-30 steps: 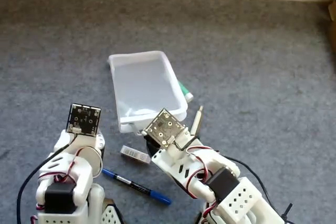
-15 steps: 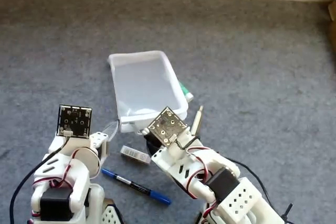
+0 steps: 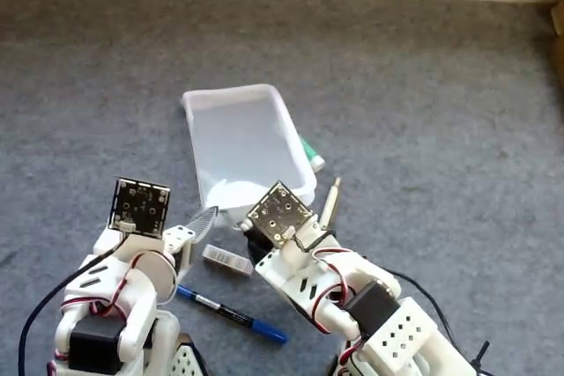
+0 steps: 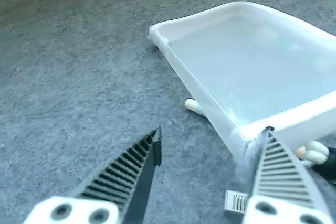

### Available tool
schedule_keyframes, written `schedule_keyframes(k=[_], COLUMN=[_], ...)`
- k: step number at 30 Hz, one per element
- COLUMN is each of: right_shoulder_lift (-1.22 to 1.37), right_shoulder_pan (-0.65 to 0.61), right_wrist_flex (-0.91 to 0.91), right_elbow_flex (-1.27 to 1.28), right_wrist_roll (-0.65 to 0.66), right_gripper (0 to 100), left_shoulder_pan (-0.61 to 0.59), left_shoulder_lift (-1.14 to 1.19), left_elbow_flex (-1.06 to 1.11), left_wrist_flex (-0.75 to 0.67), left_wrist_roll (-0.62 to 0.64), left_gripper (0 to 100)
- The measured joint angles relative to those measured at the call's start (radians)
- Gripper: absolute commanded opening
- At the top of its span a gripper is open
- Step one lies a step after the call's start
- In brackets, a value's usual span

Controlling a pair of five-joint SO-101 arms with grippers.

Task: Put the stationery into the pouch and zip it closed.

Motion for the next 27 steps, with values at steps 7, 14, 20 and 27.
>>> schedule_keyframes(k=[7, 14, 20, 27], right_shoulder_lift=[0.000, 0.000, 0.000, 0.000], right_shoulder_pan=[0.000, 0.000, 0.000, 0.000], right_wrist_flex=[0.000, 0.000, 0.000, 0.000], right_elbow_flex=[0.000, 0.000, 0.000, 0.000], right_wrist_roll=[0.000, 0.000, 0.000, 0.000], right_gripper=[0.4, 0.4, 0.4, 0.4], left_shoulder_pan=[0.026, 0.025, 0.025, -0.046], left_shoulder_lift=[0.000, 0.000, 0.000, 0.000], left_elbow_flex=[0.000, 0.063, 0.118, 0.120], left_wrist_flex=[0.000, 0.000, -0.008, -0.071], left_wrist_roll=[0.000, -0.005, -0.046, -0.018], left_gripper=[28, 28, 28, 25])
